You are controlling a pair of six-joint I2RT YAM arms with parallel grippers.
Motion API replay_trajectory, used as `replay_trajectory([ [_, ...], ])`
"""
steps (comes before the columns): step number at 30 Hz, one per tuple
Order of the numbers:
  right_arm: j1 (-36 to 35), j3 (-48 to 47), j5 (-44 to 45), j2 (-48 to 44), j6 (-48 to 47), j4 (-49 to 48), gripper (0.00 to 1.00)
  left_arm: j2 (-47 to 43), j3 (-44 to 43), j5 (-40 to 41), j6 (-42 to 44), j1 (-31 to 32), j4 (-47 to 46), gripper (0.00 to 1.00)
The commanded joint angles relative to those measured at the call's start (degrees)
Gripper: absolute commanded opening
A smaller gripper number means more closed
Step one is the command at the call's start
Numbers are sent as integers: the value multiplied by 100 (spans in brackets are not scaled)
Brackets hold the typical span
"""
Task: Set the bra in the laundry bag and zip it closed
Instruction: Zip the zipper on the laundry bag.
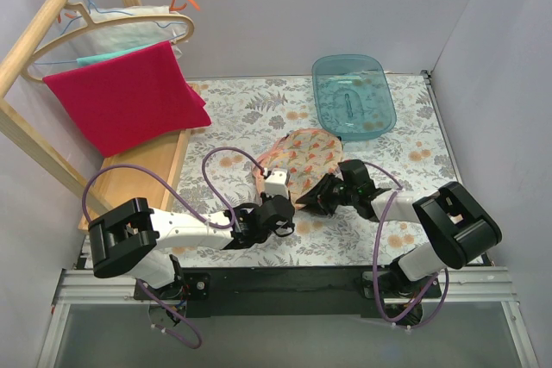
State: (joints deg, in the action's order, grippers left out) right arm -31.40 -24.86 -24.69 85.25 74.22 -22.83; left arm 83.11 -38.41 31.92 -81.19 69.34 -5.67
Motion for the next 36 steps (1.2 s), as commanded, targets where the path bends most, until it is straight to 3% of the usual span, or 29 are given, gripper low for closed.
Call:
replay_trajectory([
  [1, -16, 34, 306, -52, 155, -345, 21, -120, -8, 25, 68, -8, -31, 0],
  [4, 2, 192, 403, -149, 146, -345, 3, -128, 62, 51, 24, 0, -4, 0],
  [6, 98, 297, 395, -167, 128, -336, 2, -172, 114, 77, -20, 0, 48, 0],
  [17, 608, 342, 236, -114, -30, -345, 1, -805, 870, 323, -485, -8, 532, 0],
  [27, 881, 254, 43, -26, -153, -345, 1, -884, 993, 367, -495, 0, 857, 0],
  [33, 907, 271, -62, -97, -153, -354, 1, -771, 845, 166, -206, 0, 603, 0],
  [36, 907, 263, -115, -105, -144, -354, 1, -490, 660, -158, 128, 0, 32, 20],
])
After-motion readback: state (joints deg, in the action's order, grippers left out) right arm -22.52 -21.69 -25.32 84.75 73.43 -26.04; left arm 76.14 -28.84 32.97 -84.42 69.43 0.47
